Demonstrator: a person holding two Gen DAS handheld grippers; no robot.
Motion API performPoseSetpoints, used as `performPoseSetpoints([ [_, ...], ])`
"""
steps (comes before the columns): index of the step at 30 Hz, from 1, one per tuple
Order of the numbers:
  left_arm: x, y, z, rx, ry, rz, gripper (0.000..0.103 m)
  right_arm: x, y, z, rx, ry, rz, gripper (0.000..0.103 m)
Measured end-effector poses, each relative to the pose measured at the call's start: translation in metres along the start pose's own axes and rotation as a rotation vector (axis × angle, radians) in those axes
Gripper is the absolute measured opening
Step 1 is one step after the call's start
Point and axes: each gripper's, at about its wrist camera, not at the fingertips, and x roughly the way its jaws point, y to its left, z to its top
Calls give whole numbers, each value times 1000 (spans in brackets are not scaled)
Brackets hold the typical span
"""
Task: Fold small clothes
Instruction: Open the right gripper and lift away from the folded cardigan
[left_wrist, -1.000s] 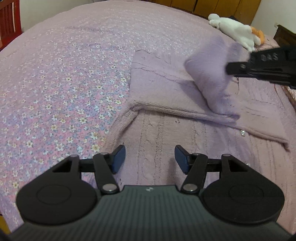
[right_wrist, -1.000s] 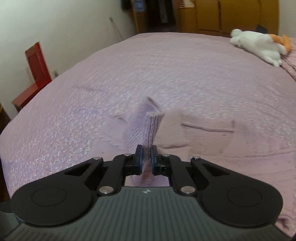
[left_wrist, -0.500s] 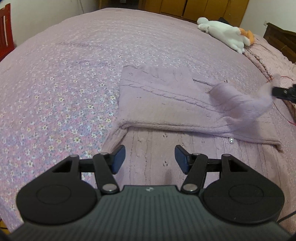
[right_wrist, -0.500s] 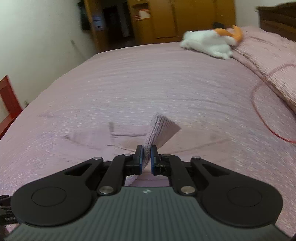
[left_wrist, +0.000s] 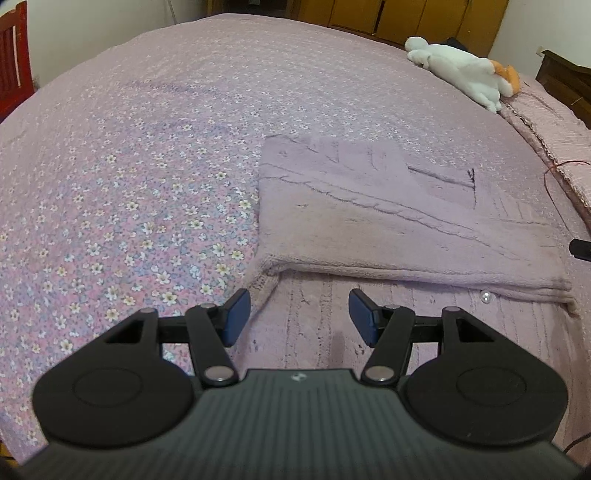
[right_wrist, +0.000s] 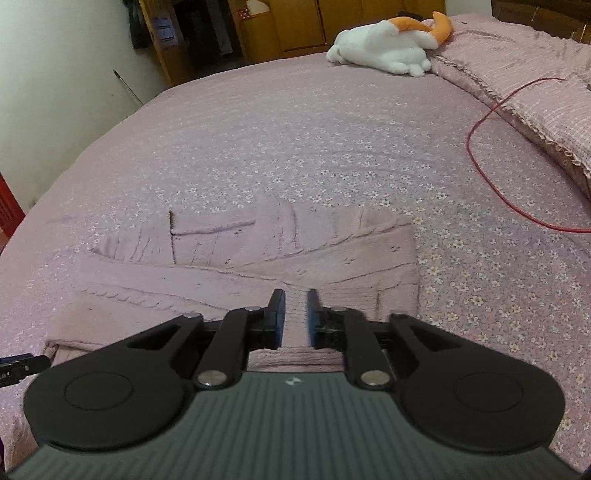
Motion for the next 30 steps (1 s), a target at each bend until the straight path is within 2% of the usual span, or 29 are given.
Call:
performPoseSetpoints([
  [2,2,-3,0,20,-6,5,61,1,-6,2,3,-16,-16,51],
  [4,3,-7,0,47,-11,13,61,3,-15,3,22,-26,-15,58],
  [10,8,-18,-8,114,-18,36,61,17,-34,-16,89,34,5,58],
  [14,2,-23,-15,158,-32,54,61,8,-29,-30,89,43,44,61],
  [19,-17,-26,-23,195,-57,53,61,-26,-10,-45,20,47,106,62],
  [22,-30,-29,-30,202,-74,46,61,-50,2,-57,-30,30,125,68],
  [27,-51,-35,-47,189,-72,42,61,-90,16,-86,-104,-12,120,71],
  [30,-62,-40,-59,216,-65,41,61,-105,20,-107,-129,8,127,73],
])
